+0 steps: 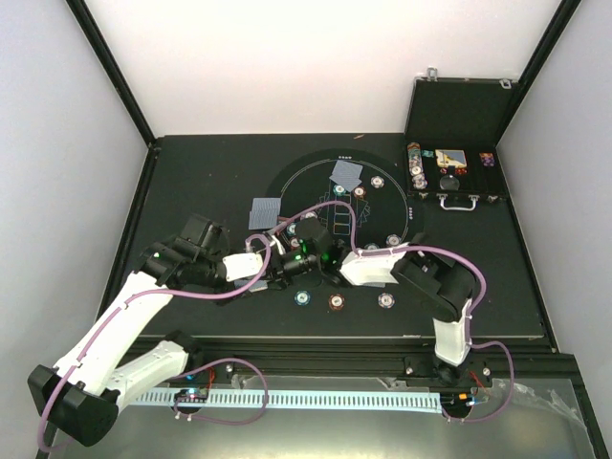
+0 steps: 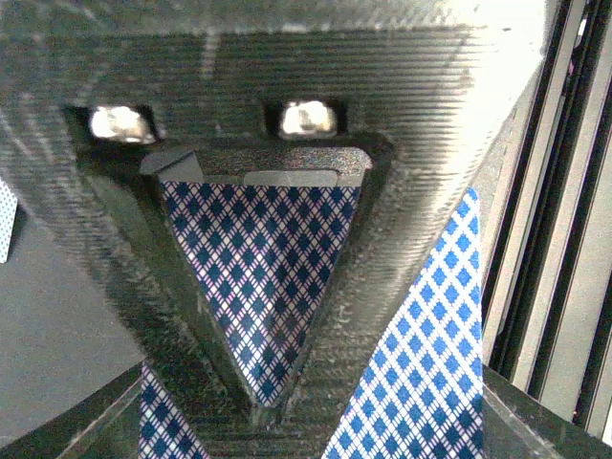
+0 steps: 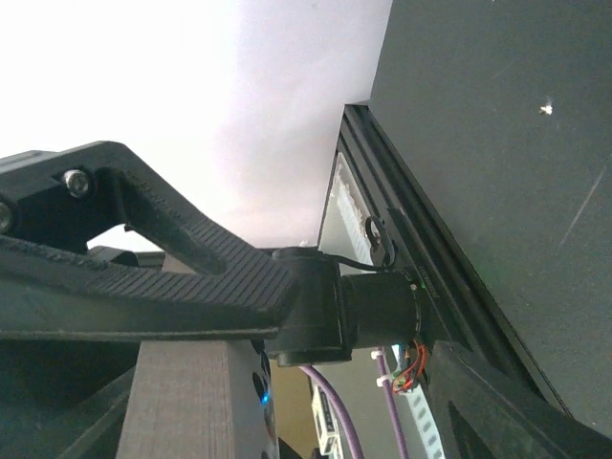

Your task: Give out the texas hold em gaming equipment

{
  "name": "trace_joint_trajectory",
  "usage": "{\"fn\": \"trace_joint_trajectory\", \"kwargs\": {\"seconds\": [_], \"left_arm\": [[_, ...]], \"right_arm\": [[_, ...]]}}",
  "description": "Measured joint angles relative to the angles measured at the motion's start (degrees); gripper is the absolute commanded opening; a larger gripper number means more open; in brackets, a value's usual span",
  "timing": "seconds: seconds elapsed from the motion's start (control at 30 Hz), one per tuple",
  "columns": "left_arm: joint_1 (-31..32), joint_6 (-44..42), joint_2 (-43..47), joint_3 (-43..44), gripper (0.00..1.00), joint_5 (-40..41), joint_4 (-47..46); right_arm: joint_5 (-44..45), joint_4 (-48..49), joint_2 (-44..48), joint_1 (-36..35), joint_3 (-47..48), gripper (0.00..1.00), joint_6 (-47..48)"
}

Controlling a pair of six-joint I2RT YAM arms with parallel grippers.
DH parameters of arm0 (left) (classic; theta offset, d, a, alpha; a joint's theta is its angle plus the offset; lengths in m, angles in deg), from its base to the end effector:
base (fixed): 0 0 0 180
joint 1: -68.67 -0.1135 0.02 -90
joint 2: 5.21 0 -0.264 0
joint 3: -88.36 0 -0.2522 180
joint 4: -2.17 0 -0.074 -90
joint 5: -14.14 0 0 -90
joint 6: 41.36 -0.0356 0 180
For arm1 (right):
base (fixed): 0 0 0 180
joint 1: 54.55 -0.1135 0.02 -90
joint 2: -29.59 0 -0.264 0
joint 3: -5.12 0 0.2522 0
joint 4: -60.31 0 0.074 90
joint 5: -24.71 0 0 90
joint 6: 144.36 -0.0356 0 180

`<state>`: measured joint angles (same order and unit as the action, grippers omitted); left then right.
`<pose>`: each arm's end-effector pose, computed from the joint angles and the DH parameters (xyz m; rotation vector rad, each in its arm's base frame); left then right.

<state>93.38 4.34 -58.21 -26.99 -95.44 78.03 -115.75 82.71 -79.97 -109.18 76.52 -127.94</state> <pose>0.1357 -0.0756 0.2784 1.5708 2.1023 -0.3437 0.2090 0.3418 0.1802 0.4068 -2.2717 -1.9273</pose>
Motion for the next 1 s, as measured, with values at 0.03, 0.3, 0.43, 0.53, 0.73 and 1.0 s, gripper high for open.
{"fn": "trace_joint_trajectory", "kwargs": {"seconds": [0.03,0.3,0.43,0.53,0.73,1.0], "left_arm": [[0.00,0.00,0.00,0.00,0.06,0.00,0.00],[0.00,0.00,-0.13,0.00,0.06,0.02,0.00],[0.00,-0.02,-0.31,0.00,0.06,0.07,-0.02],[0.00,-0.02,-0.33,0.00,0.06,0.07,0.00],[0.00,-0.02,-0.37,0.00,0.06,0.04,0.00],[0.00,-0.02,-0.37,0.00,0.06,0.13,-0.11]], "right_arm": [[-0.11,0.15,-0.26,0.07,-0.04,0.66,-0.44],[-1.88,2.54,1.79,2.38,-4.09,0.52,0.55],[-2.36,2.47,5.05,4.26,-7.65,0.41,1.73],[-2.29,2.36,6.97,5.09,-9.35,0.31,2.08],[-1.97,0.59,9.90,5.49,-10.21,0.11,2.91],[-1.64,-3.82,14.19,7.23,-11.72,0.01,4.92]]}}
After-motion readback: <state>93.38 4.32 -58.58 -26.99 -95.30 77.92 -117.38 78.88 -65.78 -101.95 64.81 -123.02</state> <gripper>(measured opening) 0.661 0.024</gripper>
